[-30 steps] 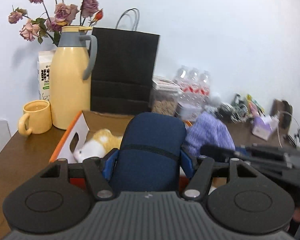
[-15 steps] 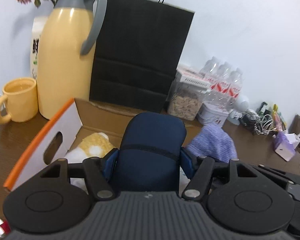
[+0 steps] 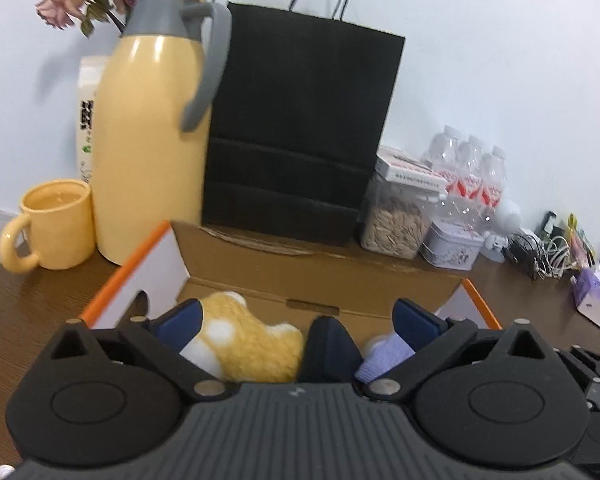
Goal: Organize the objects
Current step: 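Place purple pouch and navy pouch into the box and release both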
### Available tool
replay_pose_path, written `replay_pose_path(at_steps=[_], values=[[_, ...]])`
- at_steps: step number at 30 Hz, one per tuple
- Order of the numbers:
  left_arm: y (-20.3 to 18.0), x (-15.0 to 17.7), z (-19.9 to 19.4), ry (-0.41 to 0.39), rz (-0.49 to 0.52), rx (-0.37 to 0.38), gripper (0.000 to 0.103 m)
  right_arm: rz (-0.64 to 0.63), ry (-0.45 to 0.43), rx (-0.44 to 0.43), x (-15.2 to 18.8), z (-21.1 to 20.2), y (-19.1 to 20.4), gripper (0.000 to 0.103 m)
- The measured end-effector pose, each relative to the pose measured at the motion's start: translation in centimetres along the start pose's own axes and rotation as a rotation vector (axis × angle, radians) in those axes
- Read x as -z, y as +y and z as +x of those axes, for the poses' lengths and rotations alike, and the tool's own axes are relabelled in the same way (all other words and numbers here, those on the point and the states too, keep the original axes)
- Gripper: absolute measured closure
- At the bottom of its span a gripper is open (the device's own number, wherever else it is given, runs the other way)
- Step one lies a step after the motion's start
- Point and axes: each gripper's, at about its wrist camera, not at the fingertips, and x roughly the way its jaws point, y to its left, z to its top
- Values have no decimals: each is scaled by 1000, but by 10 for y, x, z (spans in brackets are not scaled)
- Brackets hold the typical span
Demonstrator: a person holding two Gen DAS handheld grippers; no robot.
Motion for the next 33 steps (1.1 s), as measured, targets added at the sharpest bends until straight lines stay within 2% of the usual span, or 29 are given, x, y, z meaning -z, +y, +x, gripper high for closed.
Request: replay_pose_path(at_steps=[10,20,26,33], values=[[0,-2,-13,-15,27,-3,0,-10,-31,-3,-5,-18,4,0],[4,0,-63,-44,79,11,0,-49,-98,-3,-1,-75,14,0],[12,12,-96,-32,113,13,0,-78,-70,14,20,-106,18,0],[28,37,-127,6,141,-21,0,-91,-3,35,57,-137,19,0]])
